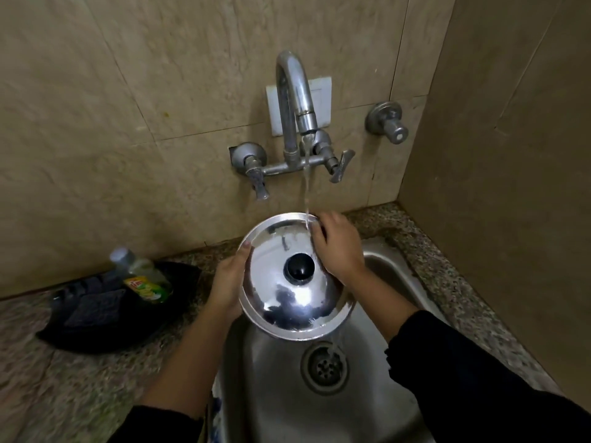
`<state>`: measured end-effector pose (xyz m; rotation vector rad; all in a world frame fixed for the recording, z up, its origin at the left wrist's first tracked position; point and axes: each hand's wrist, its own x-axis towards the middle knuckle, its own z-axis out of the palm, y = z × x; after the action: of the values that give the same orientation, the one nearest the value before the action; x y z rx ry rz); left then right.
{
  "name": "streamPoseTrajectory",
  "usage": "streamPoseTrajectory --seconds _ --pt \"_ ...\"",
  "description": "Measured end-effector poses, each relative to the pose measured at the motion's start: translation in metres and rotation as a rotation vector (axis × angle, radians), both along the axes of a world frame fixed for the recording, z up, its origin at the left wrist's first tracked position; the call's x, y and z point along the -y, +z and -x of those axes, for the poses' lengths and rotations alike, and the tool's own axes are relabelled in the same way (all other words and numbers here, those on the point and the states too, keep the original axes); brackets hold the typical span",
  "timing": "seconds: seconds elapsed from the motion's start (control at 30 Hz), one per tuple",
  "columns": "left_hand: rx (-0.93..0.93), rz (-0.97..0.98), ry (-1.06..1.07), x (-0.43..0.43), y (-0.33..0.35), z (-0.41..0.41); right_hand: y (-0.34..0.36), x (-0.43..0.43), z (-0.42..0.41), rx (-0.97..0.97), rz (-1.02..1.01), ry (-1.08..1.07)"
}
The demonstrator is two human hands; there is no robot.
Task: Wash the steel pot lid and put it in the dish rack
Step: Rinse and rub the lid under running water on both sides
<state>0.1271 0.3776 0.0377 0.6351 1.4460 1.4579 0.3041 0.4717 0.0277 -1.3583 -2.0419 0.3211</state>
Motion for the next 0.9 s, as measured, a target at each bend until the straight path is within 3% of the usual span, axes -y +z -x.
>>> streamPoseTrajectory --seconds 0.13,0.23,0.37,0.47,0.63,0.77,0.83,0.9 --pt "0.094 0.043 0.165 0.002 -0.012 -0.003 -0.03 0.043 -0.01 0.209 0.02 0.097" --pt "0.094 0.097 0.295 -0.002 -0.017 -0.008 -0.043 0.082 -0.005 0.261 0.09 0.147" --pt "0.114 0.139 0.334 -0.005 -0.022 -0.012 -0.065 0.114 0.001 0.363 -0.1 0.403" --pt "0.087 0.097 0.262 -0.004 -0.017 -0.018 -0.055 0.102 0.012 0.336 -0.134 0.517" --pt "0.072 0.052 0.21 0.003 -0.018 -0.033 -0.04 0.084 0.032 0.288 -0.165 0.44" --pt "0.07 0.066 0.258 0.002 -0.019 -0.029 -0.053 0.081 -0.01 0.241 -0.275 0.68" --pt "0.081 0.071 0.295 0.0 -0.021 -0.022 -0.061 0.075 -0.039 0.078 -0.232 0.58" --pt "0.089 0.072 0.302 0.0 -0.018 -0.02 -0.061 0.061 -0.057 0.012 -0.15 0.27"
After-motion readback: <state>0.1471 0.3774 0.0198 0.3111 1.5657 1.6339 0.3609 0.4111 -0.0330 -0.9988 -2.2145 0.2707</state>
